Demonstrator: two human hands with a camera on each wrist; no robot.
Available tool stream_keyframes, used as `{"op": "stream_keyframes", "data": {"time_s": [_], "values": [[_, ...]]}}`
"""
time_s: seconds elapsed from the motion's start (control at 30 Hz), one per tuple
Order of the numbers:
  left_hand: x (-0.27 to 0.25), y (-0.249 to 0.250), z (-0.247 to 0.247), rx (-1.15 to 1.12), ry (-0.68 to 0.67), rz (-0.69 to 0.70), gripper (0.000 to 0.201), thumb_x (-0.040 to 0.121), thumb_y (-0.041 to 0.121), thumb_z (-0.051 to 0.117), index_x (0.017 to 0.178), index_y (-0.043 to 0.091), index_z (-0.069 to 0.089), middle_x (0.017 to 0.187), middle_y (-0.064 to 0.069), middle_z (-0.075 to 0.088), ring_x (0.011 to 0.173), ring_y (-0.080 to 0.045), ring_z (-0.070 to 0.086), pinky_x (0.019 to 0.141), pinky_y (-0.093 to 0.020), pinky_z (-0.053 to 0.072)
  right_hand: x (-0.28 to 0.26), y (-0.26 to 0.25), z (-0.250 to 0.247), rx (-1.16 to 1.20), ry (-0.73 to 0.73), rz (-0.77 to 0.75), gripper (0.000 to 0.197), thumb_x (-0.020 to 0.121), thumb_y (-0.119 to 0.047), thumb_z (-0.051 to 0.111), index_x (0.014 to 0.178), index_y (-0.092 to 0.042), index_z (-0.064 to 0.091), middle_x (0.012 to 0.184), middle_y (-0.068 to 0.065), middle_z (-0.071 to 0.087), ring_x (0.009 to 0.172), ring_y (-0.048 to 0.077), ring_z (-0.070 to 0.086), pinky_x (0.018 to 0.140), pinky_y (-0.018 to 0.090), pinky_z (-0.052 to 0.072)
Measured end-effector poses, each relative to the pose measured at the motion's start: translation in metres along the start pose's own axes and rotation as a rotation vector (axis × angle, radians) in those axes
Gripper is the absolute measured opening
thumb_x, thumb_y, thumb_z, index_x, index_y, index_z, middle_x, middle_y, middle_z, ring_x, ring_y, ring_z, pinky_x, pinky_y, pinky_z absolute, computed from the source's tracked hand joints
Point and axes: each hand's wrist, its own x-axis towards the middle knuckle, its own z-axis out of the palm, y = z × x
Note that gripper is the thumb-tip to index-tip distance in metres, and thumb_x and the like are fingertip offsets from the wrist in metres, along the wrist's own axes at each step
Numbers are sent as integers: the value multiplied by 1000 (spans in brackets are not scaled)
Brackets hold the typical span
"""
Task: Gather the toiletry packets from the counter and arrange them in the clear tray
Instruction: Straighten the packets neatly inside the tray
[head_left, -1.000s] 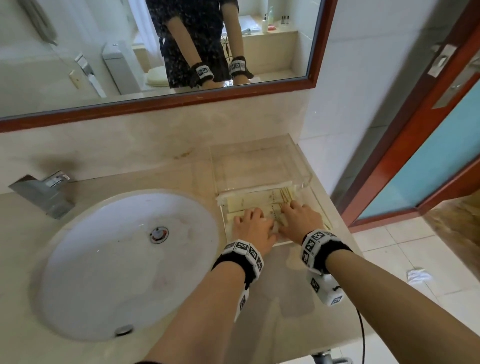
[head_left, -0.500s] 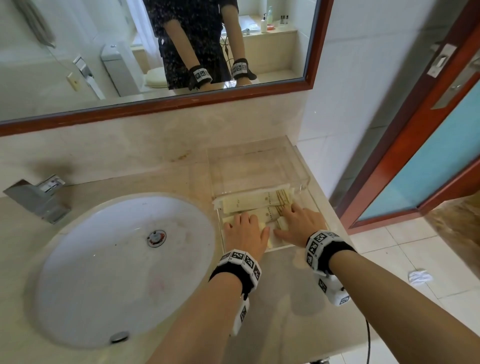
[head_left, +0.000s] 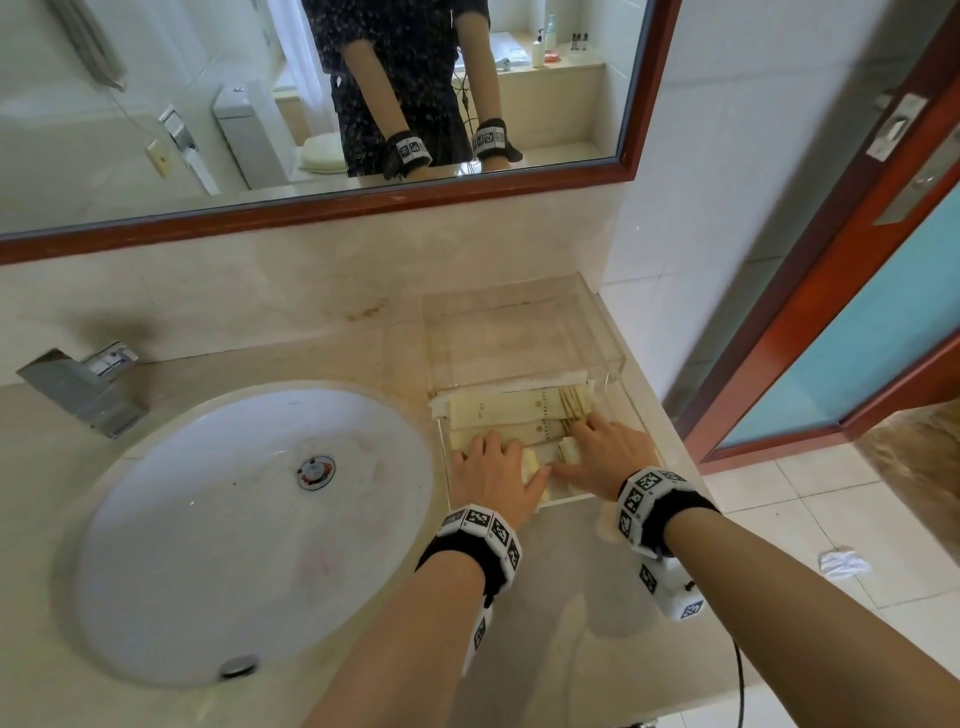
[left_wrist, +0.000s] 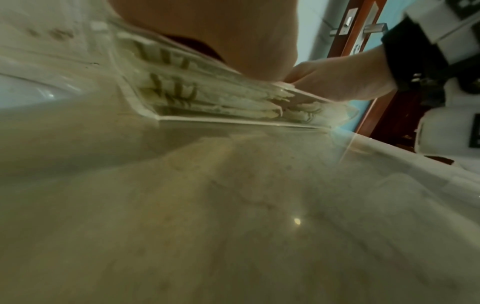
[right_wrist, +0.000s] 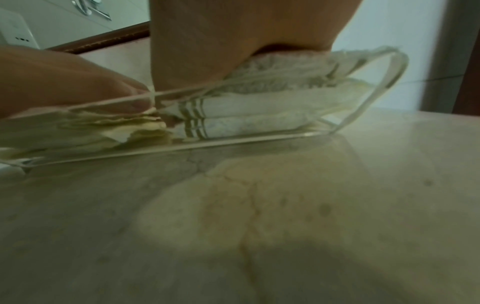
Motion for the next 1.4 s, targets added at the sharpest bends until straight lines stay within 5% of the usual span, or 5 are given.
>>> {"op": "stream_keyframes", "data": {"time_s": [0.17, 0.53, 0.97, 1.2, 1.4], "values": [[2, 0, 1, -22, -4, -37, 53, 94, 58, 33, 121, 16, 52, 125, -2, 55, 117, -22, 48, 95, -38, 36, -4, 0, 4, -60, 68, -20, 88, 64, -78, 2, 98, -18, 57, 107, 0, 56, 95, 21, 52, 78, 34, 45], [4, 2, 8, -77, 15, -7, 43, 95, 50, 36, 118, 20, 56, 121, 0, 57, 112, -22, 51, 88, -39, 40, -9, 0, 3, 45, 74, -57, 53, 76, -56, -8, 83, -26, 35, 87, -11, 37, 81, 12, 33, 77, 27, 22], [11, -6, -4, -151, 69, 93, 91, 74, 53, -13, 115, 20, 61, 118, 2, 63, 112, -18, 54, 94, -36, 36, 0, -6, -13, 88, 152, -115, 76, 79, -51, -2, 94, -28, 69, 101, -12, 69, 97, 13, 55, 79, 31, 27], [10, -9, -8, -91, 30, 110, 83, 82, 51, -9, 106, 20, 64, 109, 2, 69, 104, -19, 60, 94, -36, 36, 6, -11, -21, 22, 159, -173, 69, 82, -46, 5, 89, -22, 70, 100, -9, 70, 94, 15, 60, 74, 28, 22], [12, -13, -14, -60, -5, 103, 49, 102, 41, 23, 104, 19, 66, 105, 0, 70, 99, -21, 61, 93, -37, 37, 12, -23, -28, 37, 76, -251, 43, 99, -33, 36, 86, -9, 70, 90, 5, 72, 81, 23, 64, 77, 33, 48]]}}
